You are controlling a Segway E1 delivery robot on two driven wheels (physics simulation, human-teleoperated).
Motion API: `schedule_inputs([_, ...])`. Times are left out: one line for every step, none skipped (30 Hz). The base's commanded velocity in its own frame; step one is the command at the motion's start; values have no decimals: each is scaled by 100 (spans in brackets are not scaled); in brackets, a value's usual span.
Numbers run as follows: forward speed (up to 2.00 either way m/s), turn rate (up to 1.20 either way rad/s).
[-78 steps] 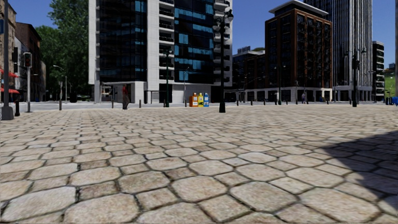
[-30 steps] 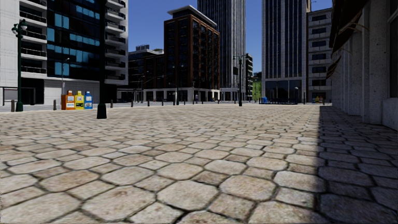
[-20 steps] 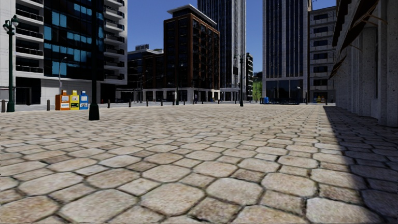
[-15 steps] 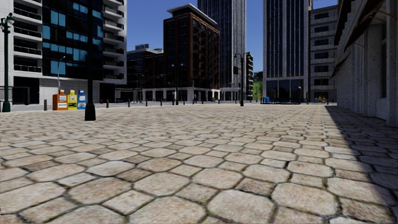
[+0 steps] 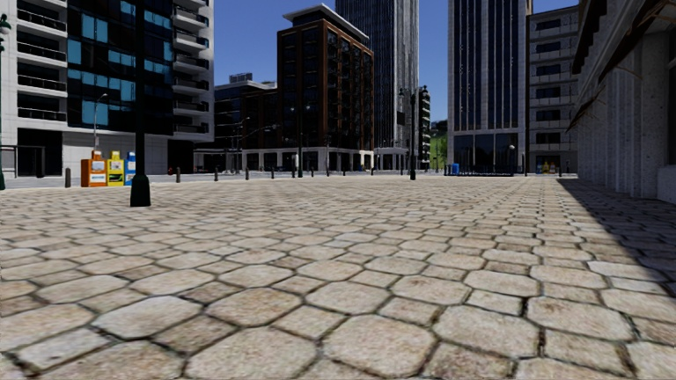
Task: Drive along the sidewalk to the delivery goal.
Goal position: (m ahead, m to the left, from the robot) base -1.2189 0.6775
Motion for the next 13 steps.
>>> schedule_inputs([0,0])
schedule_inputs([0,0])
schedule_inputs([0,0])
schedule_inputs([0,0])
schedule_inputs([0,0])
schedule_inputs([0,0])
schedule_inputs([0,0])
schedule_inputs([0,0])
schedule_inputs([0,0])
schedule_inputs([0,0])
schedule_inputs([0,0])
schedule_inputs([0,0])
schedule_inputs([0,0])
